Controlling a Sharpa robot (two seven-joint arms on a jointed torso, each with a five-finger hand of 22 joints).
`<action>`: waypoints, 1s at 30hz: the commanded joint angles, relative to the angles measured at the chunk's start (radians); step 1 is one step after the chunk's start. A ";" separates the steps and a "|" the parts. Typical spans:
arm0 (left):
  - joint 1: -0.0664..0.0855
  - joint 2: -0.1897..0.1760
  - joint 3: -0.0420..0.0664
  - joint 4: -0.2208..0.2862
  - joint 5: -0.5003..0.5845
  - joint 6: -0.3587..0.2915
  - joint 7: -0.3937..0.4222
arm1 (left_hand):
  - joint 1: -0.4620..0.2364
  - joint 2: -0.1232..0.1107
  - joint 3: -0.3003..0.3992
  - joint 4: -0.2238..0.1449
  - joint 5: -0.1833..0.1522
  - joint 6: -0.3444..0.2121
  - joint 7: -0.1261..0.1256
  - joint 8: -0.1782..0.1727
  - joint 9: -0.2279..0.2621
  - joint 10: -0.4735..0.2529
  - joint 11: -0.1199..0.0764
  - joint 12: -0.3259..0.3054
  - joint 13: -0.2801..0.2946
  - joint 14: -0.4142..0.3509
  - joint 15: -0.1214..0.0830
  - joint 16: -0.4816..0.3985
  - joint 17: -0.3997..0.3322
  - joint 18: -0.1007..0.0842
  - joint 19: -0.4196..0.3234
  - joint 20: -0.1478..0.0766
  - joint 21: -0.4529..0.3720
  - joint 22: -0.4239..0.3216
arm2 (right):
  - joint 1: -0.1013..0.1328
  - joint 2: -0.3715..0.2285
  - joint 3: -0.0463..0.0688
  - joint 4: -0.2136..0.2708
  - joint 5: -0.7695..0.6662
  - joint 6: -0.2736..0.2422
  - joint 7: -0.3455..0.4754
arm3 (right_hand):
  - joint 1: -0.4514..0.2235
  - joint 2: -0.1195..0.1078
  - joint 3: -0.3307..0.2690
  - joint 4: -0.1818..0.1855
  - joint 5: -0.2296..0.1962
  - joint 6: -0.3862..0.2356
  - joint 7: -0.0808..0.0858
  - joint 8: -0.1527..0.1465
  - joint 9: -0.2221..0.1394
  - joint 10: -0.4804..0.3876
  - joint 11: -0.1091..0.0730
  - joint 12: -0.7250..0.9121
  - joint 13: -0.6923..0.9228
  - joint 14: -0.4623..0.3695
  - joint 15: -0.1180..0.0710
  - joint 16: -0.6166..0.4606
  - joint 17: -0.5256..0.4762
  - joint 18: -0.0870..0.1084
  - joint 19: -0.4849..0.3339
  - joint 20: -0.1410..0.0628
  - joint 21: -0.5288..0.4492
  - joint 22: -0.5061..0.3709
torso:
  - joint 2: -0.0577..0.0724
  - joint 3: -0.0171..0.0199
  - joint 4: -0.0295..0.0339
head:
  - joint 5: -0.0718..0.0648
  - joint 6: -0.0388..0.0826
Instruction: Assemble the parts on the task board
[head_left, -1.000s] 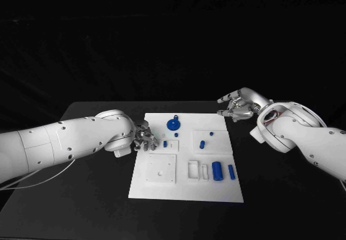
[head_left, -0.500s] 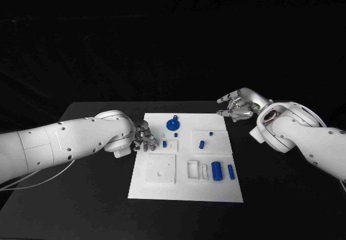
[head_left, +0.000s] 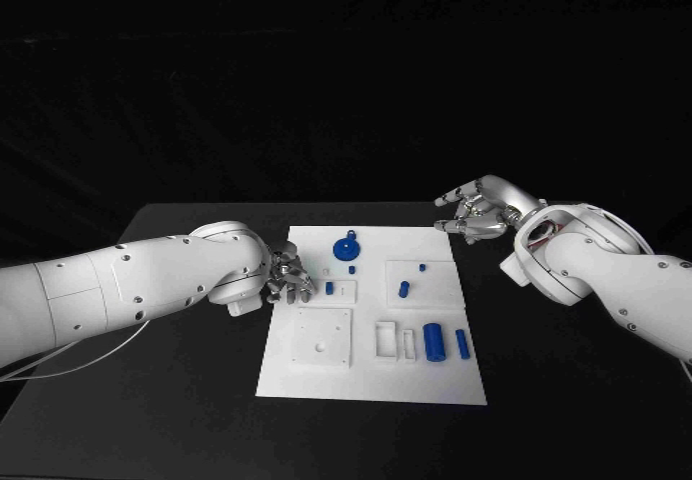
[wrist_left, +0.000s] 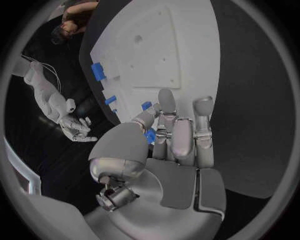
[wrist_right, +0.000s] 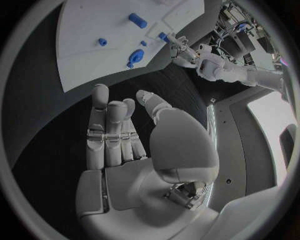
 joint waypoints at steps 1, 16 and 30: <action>-0.001 0.000 -0.001 -0.002 -0.006 0.000 -0.002 | 0.004 0.000 0.002 -0.002 -0.006 0.002 -0.007 -0.004 -0.001 0.014 -0.002 -0.005 0.001 0.002 0.001 0.003 0.000 0.008 0.000 0.004 -0.002 0.034 | -0.001 0.000 0.000 0.001 -0.002 0.010 0.007 | -0.010 0.002 0.003 0.000 -0.002 0.002 -0.001 -0.004 0.000 -0.005 -0.003 0.003 0.001 0.002 -0.002 0.001 0.001 0.011 -0.004 -0.004 -0.001 0.007 | 0.000 -0.0002 0.0000 | 0.001 0.001; -0.001 0.004 -0.001 -0.011 -0.006 0.000 -0.003 | 0.007 -0.011 -0.004 0.000 0.007 0.002 -0.007 -0.004 -0.004 0.014 -0.001 -0.006 0.003 0.002 0.001 0.002 -0.001 0.008 0.000 0.005 -0.005 0.034 | -0.001 -0.001 0.000 0.001 -0.002 0.010 0.007 | -0.010 0.002 0.003 0.000 -0.002 0.002 -0.001 -0.004 0.000 -0.005 -0.003 0.003 0.001 0.002 -0.002 0.001 0.001 0.011 -0.004 -0.004 -0.001 0.007 | 0.000 0.0014 -0.0015 | 0.002 0.002; -0.001 0.003 -0.001 -0.013 -0.003 0.003 -0.010 | 0.047 -0.095 -0.183 0.084 0.021 0.007 -0.019 -0.004 -0.019 0.015 -0.005 -0.013 0.009 0.001 -0.004 -0.004 -0.010 0.001 0.000 -0.001 -0.015 0.033 | -0.001 -0.002 0.000 0.001 -0.002 0.009 0.007 | -0.010 0.002 0.003 0.000 -0.002 0.002 -0.001 -0.004 0.000 -0.005 -0.003 0.003 0.001 0.002 -0.002 0.001 0.001 0.011 -0.004 -0.004 -0.001 0.007 | 0.000 0.0005 -0.0004 | 0.001 0.001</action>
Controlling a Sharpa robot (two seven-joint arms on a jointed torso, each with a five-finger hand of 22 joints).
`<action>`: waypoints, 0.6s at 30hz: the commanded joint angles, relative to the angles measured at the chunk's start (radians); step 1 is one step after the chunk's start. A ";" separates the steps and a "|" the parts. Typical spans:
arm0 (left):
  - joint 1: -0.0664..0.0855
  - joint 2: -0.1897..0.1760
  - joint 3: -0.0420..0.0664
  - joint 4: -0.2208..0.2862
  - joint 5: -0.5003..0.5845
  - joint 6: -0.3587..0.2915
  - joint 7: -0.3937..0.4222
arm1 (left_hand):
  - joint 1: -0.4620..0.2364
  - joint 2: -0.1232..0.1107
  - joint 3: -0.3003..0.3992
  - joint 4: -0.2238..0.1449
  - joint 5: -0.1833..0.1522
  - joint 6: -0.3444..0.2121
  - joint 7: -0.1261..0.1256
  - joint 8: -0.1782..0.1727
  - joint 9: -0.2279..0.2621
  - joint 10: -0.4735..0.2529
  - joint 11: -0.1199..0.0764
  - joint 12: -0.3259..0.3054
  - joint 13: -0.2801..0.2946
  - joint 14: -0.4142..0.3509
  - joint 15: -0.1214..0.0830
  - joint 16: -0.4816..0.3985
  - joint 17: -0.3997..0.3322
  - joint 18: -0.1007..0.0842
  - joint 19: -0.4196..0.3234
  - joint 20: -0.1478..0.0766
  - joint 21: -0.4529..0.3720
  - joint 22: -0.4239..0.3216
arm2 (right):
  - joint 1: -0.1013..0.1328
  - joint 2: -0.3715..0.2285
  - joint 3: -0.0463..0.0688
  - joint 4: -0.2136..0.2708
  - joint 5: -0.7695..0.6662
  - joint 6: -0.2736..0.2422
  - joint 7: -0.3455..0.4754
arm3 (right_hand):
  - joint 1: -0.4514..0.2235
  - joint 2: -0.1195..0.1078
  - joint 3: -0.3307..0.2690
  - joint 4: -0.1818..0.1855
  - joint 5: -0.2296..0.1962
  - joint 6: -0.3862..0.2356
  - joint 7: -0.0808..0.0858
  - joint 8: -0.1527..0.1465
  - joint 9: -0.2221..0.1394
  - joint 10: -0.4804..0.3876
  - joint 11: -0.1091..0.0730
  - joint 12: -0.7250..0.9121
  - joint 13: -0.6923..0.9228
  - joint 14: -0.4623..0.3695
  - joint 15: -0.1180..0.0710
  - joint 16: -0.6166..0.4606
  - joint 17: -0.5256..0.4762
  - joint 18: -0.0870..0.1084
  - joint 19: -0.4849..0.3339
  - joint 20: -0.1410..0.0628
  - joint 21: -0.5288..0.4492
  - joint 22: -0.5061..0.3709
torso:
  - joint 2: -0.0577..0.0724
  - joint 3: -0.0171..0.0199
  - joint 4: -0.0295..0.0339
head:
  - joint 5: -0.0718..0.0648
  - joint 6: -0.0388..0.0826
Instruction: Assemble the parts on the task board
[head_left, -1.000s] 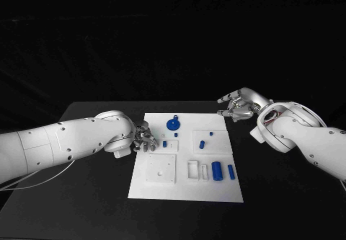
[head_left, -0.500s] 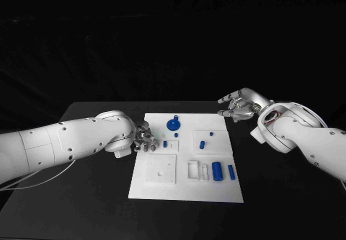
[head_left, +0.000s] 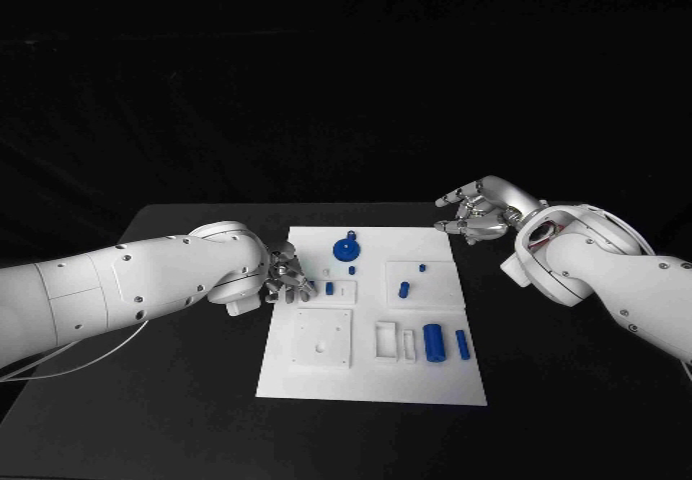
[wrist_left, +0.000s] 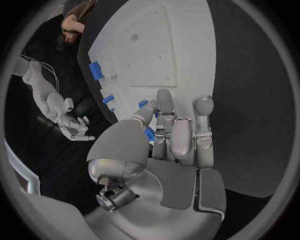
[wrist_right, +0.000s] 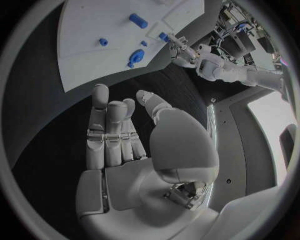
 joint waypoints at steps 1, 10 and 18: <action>0.000 0.001 0.000 0.001 -0.003 0.003 -0.006 | 0.010 -0.003 -0.024 0.011 -0.002 0.008 -0.002 -0.004 -0.006 0.010 -0.003 -0.006 0.002 0.001 -0.004 -0.004 -0.002 0.001 0.001 -0.002 -0.003 0.033 | -0.001 0.000 0.000 0.001 -0.002 0.009 0.007 | -0.010 0.002 0.003 0.000 -0.002 0.002 -0.001 -0.004 0.000 -0.005 -0.003 0.003 0.001 0.002 -0.003 0.001 0.001 0.011 -0.004 -0.004 -0.001 0.007 | 0.000 -0.0006 0.0002 | 0.000 0.000; 0.000 -0.001 0.000 0.000 -0.002 0.001 -0.008 | 0.021 -0.040 -0.064 0.067 -0.018 0.017 -0.002 -0.004 -0.024 0.010 -0.004 -0.009 0.005 0.001 -0.005 -0.006 -0.002 -0.001 0.001 -0.003 -0.009 0.033 | -0.001 -0.001 0.000 0.000 -0.002 0.009 0.007 | -0.010 0.001 0.001 0.001 -0.002 -0.001 -0.001 -0.004 -0.001 -0.005 -0.003 0.003 0.001 0.002 -0.002 0.000 0.001 0.011 -0.005 -0.004 -0.002 0.006 | 0.000 -0.0010 -0.0001 | 0.000 0.000; 0.000 -0.002 0.000 0.000 -0.002 0.000 -0.006 | 0.030 -0.079 -0.055 0.127 -0.035 0.022 -0.002 -0.004 -0.028 0.011 -0.003 -0.010 0.006 0.001 -0.005 -0.007 -0.003 -0.002 0.001 -0.003 -0.010 0.033 | -0.001 0.000 0.000 0.000 -0.002 0.009 0.007 | -0.010 0.001 0.001 0.001 -0.002 -0.001 -0.001 -0.004 -0.001 -0.005 -0.003 0.003 0.001 0.002 -0.002 0.000 0.001 0.011 -0.005 -0.004 -0.002 0.006 | 0.000 -0.0007 0.0002 | 0.000 0.000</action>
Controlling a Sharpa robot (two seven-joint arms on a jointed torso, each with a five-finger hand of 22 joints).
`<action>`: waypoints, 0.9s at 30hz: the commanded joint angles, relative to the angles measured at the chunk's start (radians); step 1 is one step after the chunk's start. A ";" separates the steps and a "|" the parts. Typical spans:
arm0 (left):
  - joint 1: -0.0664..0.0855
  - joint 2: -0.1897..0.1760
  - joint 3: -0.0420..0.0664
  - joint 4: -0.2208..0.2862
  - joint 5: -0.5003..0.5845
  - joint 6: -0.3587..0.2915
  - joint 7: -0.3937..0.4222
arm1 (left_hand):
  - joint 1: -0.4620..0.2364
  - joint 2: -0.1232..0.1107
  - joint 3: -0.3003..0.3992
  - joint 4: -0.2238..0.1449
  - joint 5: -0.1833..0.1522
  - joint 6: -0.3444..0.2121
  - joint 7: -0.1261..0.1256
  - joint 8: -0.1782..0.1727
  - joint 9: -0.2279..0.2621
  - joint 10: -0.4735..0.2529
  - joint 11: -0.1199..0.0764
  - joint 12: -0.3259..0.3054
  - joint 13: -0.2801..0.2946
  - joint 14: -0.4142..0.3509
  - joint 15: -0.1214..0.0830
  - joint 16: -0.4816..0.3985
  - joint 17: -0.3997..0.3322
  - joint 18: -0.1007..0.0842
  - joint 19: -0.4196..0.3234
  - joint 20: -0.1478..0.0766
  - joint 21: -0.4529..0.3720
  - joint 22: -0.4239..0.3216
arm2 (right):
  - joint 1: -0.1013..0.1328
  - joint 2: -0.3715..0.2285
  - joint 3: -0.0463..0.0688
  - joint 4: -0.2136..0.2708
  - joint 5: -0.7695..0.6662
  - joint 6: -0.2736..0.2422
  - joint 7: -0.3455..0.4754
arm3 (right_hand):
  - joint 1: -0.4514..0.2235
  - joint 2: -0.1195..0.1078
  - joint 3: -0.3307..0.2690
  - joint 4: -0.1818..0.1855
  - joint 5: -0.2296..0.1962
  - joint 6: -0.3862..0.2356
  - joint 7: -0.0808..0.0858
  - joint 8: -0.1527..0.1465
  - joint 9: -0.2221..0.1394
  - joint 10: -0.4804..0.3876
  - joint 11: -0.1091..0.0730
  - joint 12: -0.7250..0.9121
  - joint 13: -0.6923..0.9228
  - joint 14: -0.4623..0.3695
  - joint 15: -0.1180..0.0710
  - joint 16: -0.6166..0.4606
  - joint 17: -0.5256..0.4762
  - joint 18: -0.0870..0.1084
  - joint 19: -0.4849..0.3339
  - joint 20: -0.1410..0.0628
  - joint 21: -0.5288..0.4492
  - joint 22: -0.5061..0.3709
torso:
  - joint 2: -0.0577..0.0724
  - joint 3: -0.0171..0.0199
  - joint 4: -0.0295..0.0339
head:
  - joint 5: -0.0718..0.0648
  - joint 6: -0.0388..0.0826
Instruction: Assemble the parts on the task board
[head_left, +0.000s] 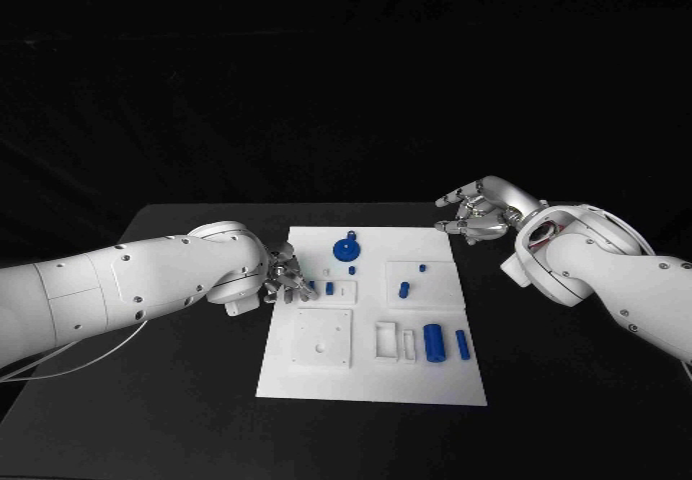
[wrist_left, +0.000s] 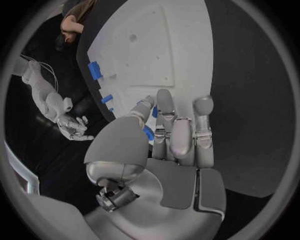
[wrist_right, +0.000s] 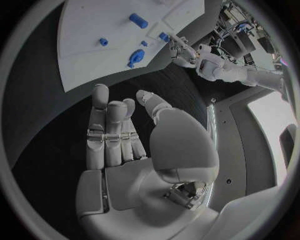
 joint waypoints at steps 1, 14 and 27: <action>0.000 0.000 0.000 0.002 -0.002 0.001 0.002 | 0.001 -0.018 0.003 0.016 -0.010 0.008 -0.002 -0.004 -0.001 0.011 -0.003 -0.007 0.002 0.000 -0.005 -0.004 -0.002 -0.001 0.001 -0.003 -0.007 0.033 | -0.001 0.000 0.000 0.001 -0.002 0.009 0.007 | -0.010 0.001 0.001 0.001 -0.002 -0.001 -0.001 -0.004 -0.001 -0.005 -0.003 0.003 0.001 0.001 -0.002 0.000 0.001 0.011 -0.005 -0.004 -0.002 0.006 | 0.000 0.0002 -0.0003 | 0.000 0.000; 0.000 -0.021 0.005 0.019 0.020 0.003 0.019 | 0.000 -0.119 -0.012 0.094 -0.105 -0.028 0.018 -0.010 -0.005 -0.005 0.004 -0.013 0.000 -0.010 -0.002 -0.024 -0.025 0.002 -0.015 -0.002 -0.051 0.023 | -0.001 0.000 0.000 0.000 -0.001 0.010 0.008 | -0.010 0.001 0.001 0.001 -0.002 -0.001 -0.001 -0.004 -0.001 -0.005 -0.003 0.003 0.001 0.001 -0.002 0.000 0.001 0.011 -0.005 -0.004 -0.002 0.006 | 0.000 0.0011 -0.0012 | -0.001 0.000; 0.001 -0.054 0.030 0.046 0.040 -0.010 0.028 | 0.009 -0.130 -0.049 0.102 -0.106 -0.064 0.032 0.002 -0.090 -0.019 0.011 -0.019 -0.008 -0.024 0.001 -0.044 -0.047 0.004 -0.027 -0.002 -0.091 0.017 | -0.003 -0.003 0.000 0.001 -0.001 0.010 0.008 | -0.010 0.001 0.001 0.001 -0.002 -0.001 -0.001 -0.004 -0.001 -0.005 -0.003 0.003 0.001 0.001 -0.002 0.000 0.001 0.011 -0.005 -0.004 -0.002 0.006 | 0.000 0.0009 -0.0005 | 0.001 0.002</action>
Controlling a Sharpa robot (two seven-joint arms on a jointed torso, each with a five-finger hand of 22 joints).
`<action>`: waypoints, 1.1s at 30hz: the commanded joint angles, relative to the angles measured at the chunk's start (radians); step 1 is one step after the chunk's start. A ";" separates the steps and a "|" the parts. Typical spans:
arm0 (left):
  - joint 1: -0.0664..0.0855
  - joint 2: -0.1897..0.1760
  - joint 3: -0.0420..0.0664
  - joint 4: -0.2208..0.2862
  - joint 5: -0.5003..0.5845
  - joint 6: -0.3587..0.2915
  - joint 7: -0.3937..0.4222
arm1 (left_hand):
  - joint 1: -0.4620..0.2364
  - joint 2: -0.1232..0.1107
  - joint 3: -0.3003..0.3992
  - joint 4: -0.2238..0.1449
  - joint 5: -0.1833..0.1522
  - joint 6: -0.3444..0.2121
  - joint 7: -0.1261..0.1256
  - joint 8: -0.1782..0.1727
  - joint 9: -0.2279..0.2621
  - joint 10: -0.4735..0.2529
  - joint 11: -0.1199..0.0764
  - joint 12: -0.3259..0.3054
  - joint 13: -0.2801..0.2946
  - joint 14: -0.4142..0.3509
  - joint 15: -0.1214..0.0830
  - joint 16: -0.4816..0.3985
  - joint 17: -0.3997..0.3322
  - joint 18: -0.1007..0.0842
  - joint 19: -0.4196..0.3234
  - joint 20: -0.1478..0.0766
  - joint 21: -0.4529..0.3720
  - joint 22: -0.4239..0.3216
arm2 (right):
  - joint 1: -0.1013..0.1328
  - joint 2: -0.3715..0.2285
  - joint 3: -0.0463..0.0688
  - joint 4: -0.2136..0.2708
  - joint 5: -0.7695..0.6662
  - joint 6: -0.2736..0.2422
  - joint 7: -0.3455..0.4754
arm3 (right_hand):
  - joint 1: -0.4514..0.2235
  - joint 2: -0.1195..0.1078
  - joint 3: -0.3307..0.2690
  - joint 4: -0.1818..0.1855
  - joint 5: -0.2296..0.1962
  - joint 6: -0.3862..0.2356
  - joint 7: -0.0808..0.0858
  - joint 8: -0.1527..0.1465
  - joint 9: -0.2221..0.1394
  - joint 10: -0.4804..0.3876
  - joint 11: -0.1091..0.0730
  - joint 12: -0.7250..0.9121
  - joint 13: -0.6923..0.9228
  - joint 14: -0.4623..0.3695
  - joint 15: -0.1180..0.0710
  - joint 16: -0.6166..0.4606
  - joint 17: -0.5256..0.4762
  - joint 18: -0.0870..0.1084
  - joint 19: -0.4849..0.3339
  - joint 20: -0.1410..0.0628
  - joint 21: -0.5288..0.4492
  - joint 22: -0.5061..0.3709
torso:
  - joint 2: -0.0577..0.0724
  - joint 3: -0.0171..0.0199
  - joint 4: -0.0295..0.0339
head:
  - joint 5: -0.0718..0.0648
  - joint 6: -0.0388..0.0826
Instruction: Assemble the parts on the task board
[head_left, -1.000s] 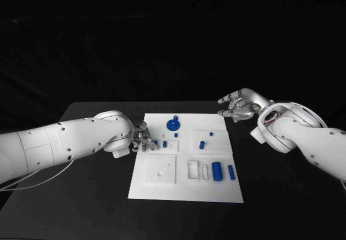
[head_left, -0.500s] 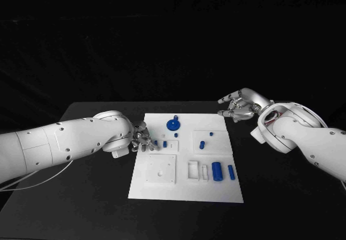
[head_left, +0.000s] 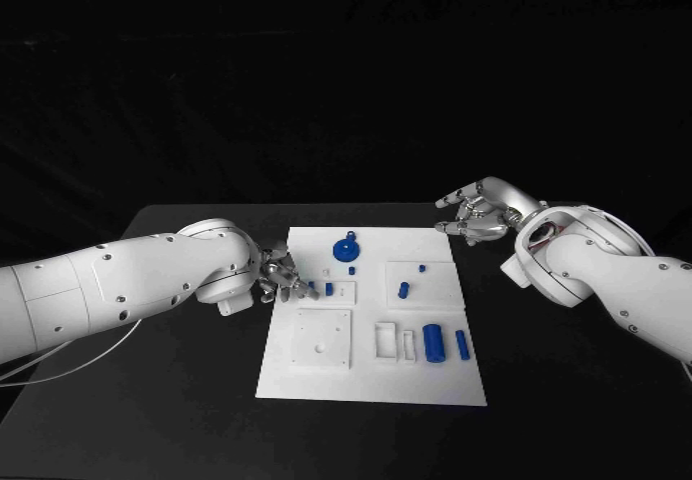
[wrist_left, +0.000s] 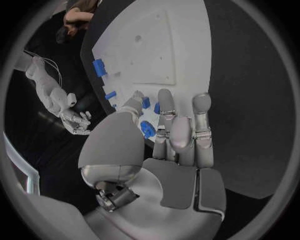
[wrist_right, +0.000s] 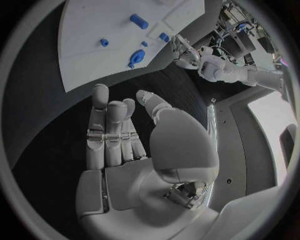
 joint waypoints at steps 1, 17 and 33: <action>0.001 -0.007 0.007 0.008 0.018 -0.012 0.018 | 0.012 0.002 -0.004 -0.002 -0.003 -0.006 0.001 0.005 -0.005 -0.007 -0.002 -0.003 -0.001 -0.006 -0.003 -0.005 0.000 0.004 -0.006 0.000 -0.008 0.016 | -0.001 -0.001 0.000 0.001 -0.001 0.010 0.008 | -0.009 0.001 -0.001 0.003 -0.002 -0.002 -0.001 -0.004 -0.001 -0.004 -0.003 0.003 0.001 0.002 -0.003 0.001 0.001 0.011 -0.004 -0.004 -0.001 0.006 | 0.000 -0.0001 -0.0002 | 0.002 0.001; 0.015 -0.047 0.060 0.008 0.066 -0.062 0.041 | -0.007 0.029 0.017 0.019 -0.002 -0.012 0.001 0.007 -0.021 -0.014 -0.003 -0.001 -0.007 -0.005 -0.002 -0.017 -0.013 0.008 0.001 0.001 -0.019 0.014 | -0.002 -0.003 0.000 0.002 0.000 0.005 0.009 | -0.009 0.001 -0.001 0.003 -0.002 -0.002 -0.001 -0.004 -0.001 -0.004 -0.003 0.003 0.001 0.002 -0.003 0.001 0.001 0.011 -0.004 -0.004 -0.001 0.006 | 0.000 0.0002 0.0000 | 0.006 0.003; 0.020 -0.038 0.062 -0.002 0.075 -0.052 0.024 | -0.007 0.031 0.027 0.048 -0.002 -0.013 0.001 0.007 -0.035 -0.012 -0.005 0.002 -0.012 -0.001 -0.003 -0.014 -0.005 0.007 0.009 0.000 -0.026 0.017 | -0.002 -0.004 0.000 0.003 0.000 0.002 0.008 | -0.012 0.001 -0.003 0.006 -0.001 -0.002 -0.001 -0.004 -0.001 -0.004 -0.003 0.003 0.001 0.002 -0.003 0.000 0.001 0.011 -0.004 -0.004 -0.002 0.005 | 0.000 -0.0003 0.0007 | 0.009 0.005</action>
